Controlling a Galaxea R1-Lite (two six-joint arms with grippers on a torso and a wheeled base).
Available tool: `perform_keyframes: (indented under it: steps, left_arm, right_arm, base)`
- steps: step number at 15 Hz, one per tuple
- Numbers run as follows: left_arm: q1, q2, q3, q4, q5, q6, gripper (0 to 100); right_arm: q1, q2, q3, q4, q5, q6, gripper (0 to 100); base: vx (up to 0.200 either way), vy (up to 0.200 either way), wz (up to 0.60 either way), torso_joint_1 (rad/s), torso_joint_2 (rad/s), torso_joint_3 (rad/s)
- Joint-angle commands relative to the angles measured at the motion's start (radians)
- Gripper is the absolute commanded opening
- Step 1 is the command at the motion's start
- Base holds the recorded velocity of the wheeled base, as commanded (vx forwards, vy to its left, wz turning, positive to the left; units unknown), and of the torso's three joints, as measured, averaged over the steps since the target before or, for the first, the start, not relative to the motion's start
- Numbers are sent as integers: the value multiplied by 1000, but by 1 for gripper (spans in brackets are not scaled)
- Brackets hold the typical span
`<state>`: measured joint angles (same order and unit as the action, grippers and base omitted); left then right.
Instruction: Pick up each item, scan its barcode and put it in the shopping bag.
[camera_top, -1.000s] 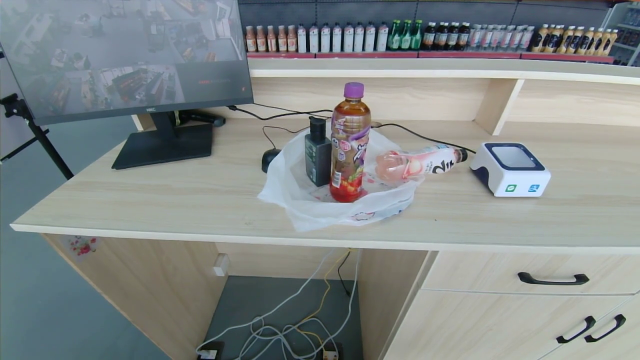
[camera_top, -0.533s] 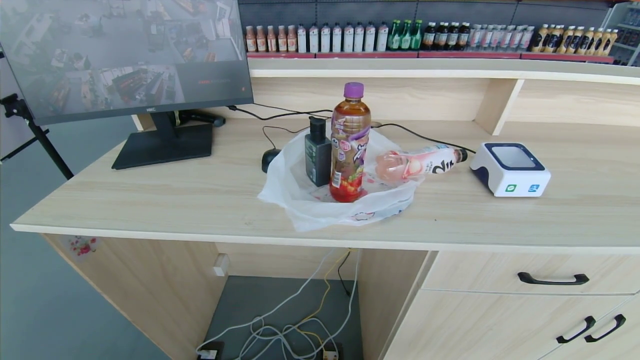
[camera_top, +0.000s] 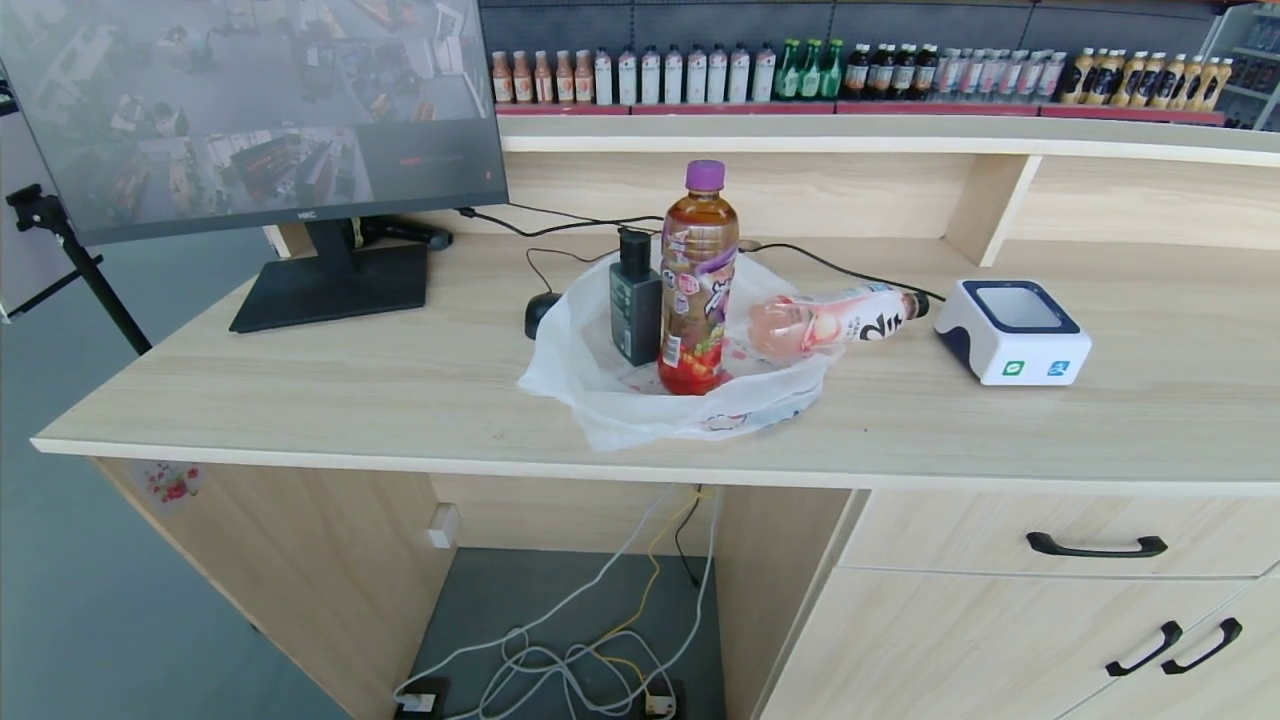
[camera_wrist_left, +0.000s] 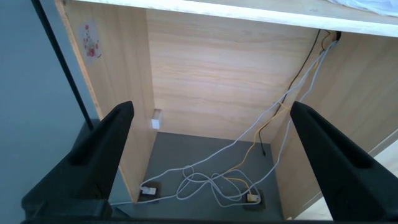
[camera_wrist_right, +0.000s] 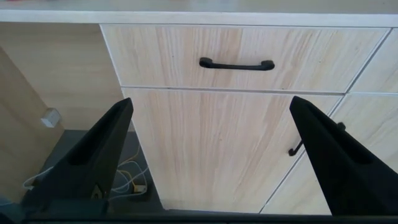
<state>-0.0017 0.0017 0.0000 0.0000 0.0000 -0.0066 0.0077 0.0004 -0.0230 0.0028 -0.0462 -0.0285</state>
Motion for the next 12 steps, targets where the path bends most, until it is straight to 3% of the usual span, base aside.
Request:
perform_keyframes:
  steps: [1, 12]
  left_arm:
    - [0, 0, 0, 0, 0, -1, 100]
    - [0, 1, 0, 2, 0, -7, 100]
  right_arm:
    - [0, 1, 0, -1, 0, -1, 100]
    - [0, 1, 0, -1, 0, -1, 100]
  base:
    - [0, -200, 0, -7, 2, 2]
    - [0, -200, 0, 5, 5, 1]
